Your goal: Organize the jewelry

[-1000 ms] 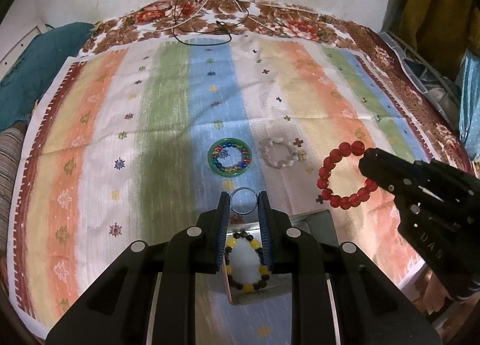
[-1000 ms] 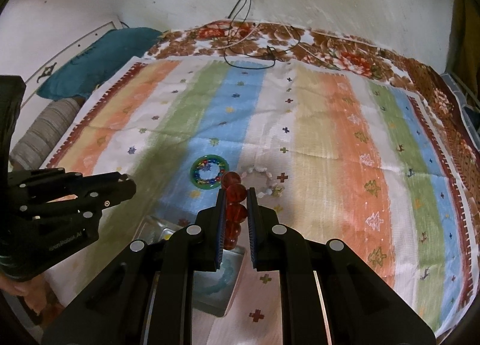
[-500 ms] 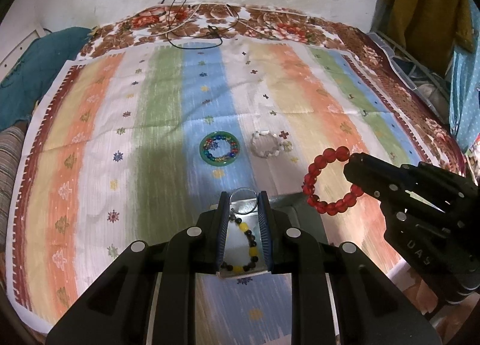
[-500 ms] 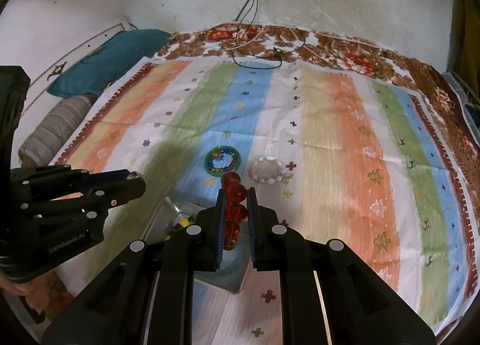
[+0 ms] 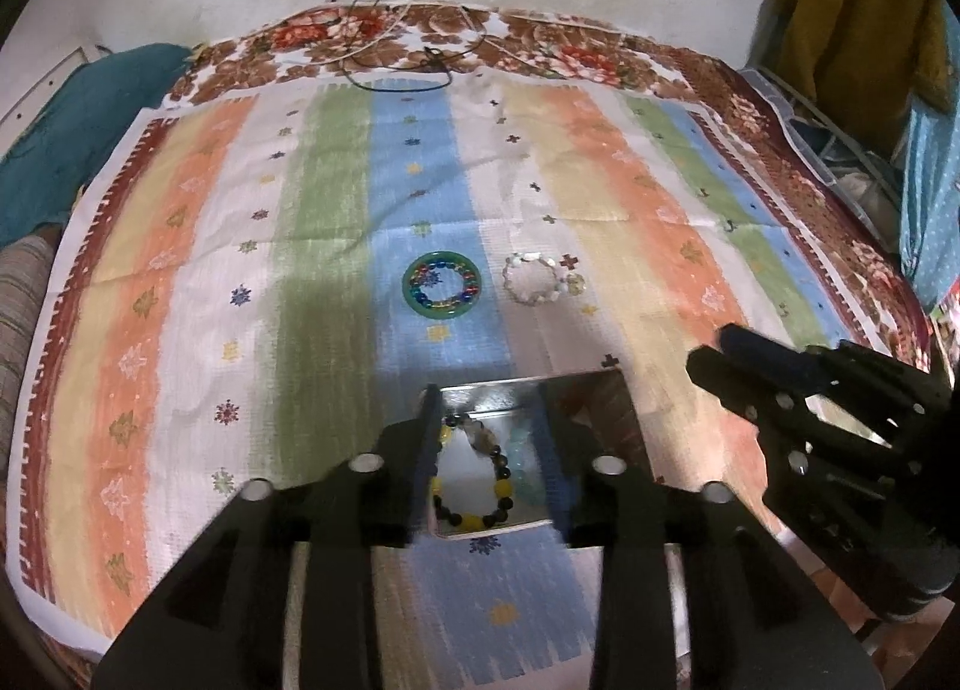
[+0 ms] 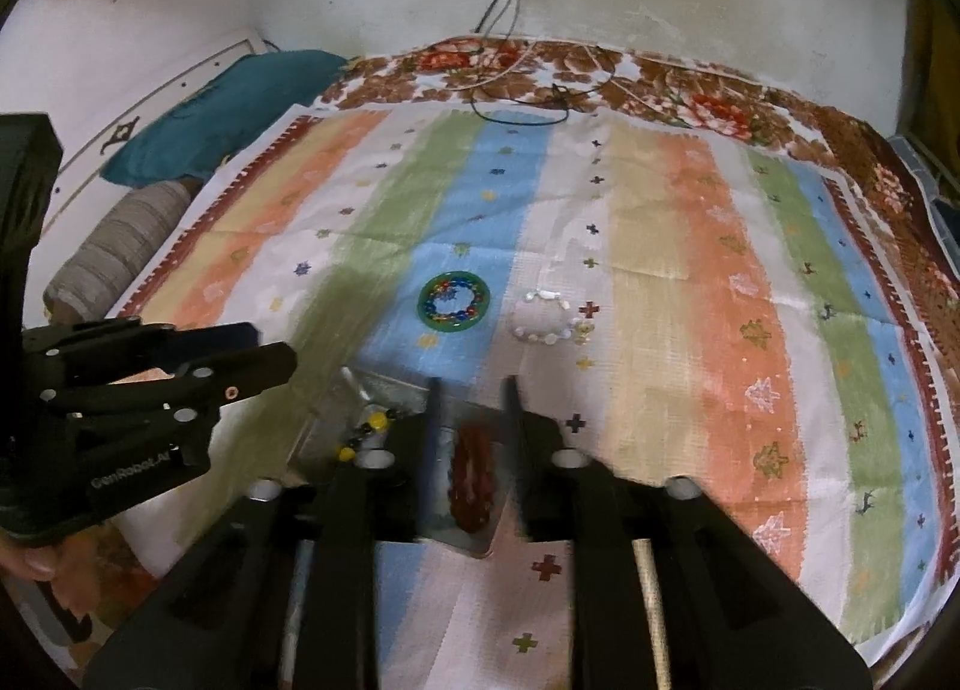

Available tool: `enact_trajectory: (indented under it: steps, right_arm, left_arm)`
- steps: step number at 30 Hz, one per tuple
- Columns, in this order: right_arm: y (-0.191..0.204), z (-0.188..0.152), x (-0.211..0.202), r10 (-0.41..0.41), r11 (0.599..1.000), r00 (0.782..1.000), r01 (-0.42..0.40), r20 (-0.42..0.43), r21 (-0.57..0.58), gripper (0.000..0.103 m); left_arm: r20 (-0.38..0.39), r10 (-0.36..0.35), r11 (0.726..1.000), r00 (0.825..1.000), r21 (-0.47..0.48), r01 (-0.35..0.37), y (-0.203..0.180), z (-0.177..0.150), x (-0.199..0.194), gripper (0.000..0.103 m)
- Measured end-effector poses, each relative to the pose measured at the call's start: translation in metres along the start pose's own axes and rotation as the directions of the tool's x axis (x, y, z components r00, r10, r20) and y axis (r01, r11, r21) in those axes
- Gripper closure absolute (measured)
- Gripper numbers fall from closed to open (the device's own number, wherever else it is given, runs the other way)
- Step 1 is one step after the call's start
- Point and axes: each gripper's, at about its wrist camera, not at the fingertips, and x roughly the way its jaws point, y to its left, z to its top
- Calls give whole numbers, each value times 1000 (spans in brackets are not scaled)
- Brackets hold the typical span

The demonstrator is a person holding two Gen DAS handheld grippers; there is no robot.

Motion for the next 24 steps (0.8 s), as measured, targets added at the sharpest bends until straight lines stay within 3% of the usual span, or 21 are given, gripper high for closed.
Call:
enact_trajectory:
  steps: [4, 7, 12, 24]
  right_arm:
    - [-6, 1, 5, -7, 1000, 1000, 7, -18, 10, 67]
    - [-12, 5, 9, -14, 1000, 1000, 14, -25, 20, 65]
    - [-21, 11, 16, -20, 999, 999, 21, -30, 39, 53]
    - [-32, 23, 41, -40, 998, 997, 43, -70, 47, 36]
  left_arm:
    - [1, 11, 999, 1000, -31, -11, 9, 4, 2, 67]
    - [2, 25, 999, 1000, -40, -24, 14, 7, 5, 60]
    - [-18, 62, 996, 998, -58, -63, 24, 14, 18, 53]
    - [-31, 110, 989, 993, -97, -112, 43, 29, 42, 43]
